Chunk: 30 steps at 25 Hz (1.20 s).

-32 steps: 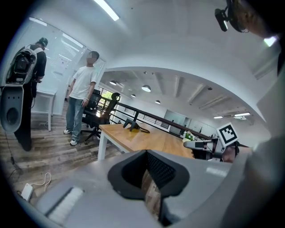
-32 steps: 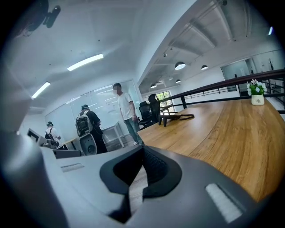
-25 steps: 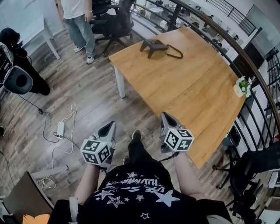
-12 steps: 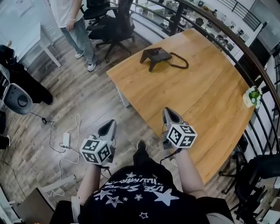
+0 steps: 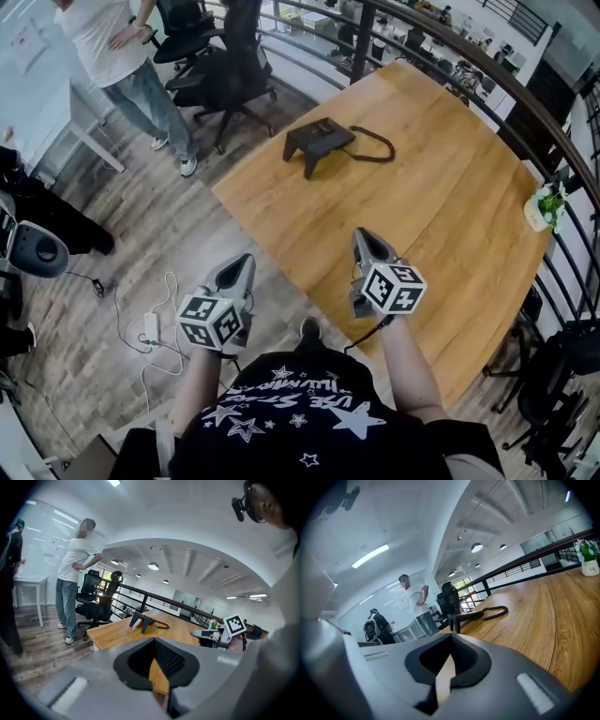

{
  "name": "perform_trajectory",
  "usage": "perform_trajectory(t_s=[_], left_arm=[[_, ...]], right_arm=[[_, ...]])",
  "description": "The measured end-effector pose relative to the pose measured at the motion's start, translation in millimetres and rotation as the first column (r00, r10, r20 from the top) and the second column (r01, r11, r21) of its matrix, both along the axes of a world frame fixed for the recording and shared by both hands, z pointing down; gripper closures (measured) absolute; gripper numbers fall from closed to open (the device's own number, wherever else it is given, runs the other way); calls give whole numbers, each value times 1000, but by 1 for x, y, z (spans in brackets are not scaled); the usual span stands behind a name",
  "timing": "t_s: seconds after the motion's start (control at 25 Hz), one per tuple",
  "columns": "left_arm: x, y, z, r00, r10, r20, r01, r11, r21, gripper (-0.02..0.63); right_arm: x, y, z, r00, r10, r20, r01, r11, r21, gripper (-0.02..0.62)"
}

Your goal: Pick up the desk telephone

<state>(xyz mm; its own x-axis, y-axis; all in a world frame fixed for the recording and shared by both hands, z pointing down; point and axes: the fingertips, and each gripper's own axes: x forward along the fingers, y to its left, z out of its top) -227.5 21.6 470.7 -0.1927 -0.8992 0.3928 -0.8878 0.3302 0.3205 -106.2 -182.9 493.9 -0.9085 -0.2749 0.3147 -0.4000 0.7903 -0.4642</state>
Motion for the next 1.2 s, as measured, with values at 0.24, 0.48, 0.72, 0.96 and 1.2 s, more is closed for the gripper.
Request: perform_trajectory(t_s=[0.24, 0.48, 0.72, 0.96, 1.2], left_arm=[[-26, -33, -6, 1000, 2, 19, -2, 1000, -3, 604], [-43, -59, -7, 998, 56, -34, -55, 998, 39, 604], [-86, -101, 11, 982, 121, -148, -117, 992, 40, 604], [-102, -137, 26, 951, 182, -250, -178, 983, 42, 604], [-111, -172, 37, 910, 249, -333, -246, 968, 52, 604]], right_arm=[[-6, -26, 5, 1000, 20, -3, -20, 1000, -10, 594], [-7, -32, 13, 997, 75, -31, -76, 997, -27, 593], [-25, -49, 14, 982, 182, -58, -183, 983, -10, 593], [-20, -63, 12, 955, 289, -65, -289, 957, 8, 594], [-15, -71, 16, 922, 377, -93, -377, 926, 14, 593]])
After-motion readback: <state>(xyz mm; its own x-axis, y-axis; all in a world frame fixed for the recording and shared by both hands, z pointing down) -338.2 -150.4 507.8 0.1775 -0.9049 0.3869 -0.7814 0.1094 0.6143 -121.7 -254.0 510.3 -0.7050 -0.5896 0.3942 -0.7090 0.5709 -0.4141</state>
